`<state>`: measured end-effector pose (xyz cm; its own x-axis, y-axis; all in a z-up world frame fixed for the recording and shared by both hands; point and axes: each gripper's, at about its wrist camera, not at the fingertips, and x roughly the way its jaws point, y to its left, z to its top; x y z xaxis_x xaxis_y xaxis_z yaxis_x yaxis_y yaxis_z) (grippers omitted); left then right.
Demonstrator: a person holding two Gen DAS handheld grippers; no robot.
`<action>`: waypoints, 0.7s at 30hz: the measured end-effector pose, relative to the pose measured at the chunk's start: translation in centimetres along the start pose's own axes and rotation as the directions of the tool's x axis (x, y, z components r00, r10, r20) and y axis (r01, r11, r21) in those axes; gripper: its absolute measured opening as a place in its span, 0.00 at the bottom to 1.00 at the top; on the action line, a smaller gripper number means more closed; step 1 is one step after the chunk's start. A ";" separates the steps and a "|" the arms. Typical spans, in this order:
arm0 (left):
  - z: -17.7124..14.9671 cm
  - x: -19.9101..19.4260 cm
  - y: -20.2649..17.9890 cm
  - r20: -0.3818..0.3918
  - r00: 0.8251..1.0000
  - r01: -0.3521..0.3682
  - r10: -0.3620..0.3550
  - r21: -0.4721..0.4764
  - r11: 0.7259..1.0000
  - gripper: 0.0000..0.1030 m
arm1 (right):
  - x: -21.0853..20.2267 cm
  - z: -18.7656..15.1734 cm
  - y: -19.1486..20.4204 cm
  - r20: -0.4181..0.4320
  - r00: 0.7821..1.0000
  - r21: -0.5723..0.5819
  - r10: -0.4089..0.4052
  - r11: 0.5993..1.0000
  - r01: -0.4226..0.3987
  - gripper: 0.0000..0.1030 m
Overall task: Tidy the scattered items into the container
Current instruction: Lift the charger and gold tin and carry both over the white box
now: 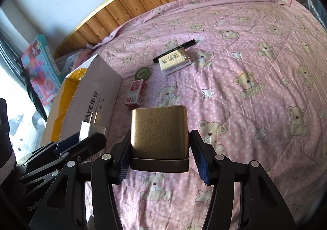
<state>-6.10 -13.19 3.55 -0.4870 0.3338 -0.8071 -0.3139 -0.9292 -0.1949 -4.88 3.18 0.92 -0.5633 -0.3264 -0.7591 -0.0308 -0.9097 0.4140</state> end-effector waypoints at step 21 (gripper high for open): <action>-2.3 -7.3 1.5 0.108 0.994 0.006 -0.002 -0.034 0.999 0.32 | -4.8 -1.8 5.6 0.074 0.997 -0.093 0.038 0.995 -0.031 0.55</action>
<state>-1.16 -17.40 7.93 -0.5714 0.3508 -0.7419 -0.2886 -0.9322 -0.2186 -0.86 -0.86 5.99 -0.6232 -0.3407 -0.7039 0.0632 -0.9191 0.3889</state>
